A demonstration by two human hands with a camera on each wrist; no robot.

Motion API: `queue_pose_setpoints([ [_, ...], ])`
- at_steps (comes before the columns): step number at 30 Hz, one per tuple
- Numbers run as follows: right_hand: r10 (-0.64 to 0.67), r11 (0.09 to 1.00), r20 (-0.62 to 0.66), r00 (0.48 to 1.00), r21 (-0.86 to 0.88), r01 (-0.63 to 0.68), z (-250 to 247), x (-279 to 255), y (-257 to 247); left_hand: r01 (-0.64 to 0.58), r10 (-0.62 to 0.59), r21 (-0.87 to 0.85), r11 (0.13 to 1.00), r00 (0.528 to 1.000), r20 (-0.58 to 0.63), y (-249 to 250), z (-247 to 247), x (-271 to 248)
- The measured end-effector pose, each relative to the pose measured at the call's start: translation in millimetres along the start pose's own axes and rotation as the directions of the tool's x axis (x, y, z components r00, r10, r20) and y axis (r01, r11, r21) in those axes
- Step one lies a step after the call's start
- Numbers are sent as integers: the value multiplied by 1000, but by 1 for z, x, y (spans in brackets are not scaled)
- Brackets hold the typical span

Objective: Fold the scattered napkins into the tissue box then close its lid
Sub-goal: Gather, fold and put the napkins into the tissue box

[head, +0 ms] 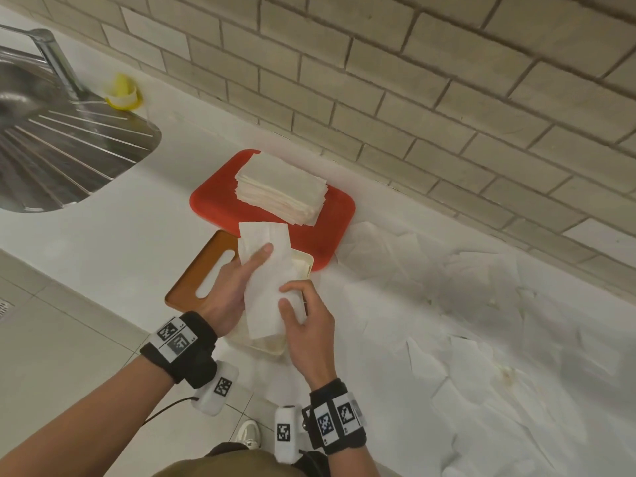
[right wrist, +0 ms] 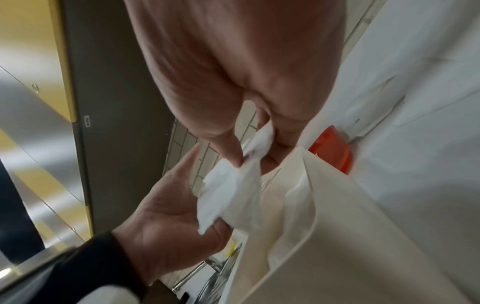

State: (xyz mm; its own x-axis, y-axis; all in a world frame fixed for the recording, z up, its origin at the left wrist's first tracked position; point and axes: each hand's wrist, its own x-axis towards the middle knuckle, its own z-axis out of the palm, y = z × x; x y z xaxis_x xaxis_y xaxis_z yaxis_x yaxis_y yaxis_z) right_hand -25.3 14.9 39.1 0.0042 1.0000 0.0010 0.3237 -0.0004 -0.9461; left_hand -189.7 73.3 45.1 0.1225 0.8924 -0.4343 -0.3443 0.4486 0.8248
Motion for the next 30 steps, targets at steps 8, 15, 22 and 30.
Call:
queue_pose_setpoints([
  [8,92,995,111,990,-59,-86,-3,-2,10,-43,91,262,964,980,-175,35,2,33],
  [15,306,951,145,941,-99,-294,14,16,12,-294,440,638,712,894,-79,62,-4,51],
  [22,432,893,202,879,-232,-386,31,18,20,-376,186,920,108,917,353,36,-11,55],
  [30,292,933,12,956,-222,-282,-66,29,25,-383,-364,791,-477,905,219,-9,14,55],
])
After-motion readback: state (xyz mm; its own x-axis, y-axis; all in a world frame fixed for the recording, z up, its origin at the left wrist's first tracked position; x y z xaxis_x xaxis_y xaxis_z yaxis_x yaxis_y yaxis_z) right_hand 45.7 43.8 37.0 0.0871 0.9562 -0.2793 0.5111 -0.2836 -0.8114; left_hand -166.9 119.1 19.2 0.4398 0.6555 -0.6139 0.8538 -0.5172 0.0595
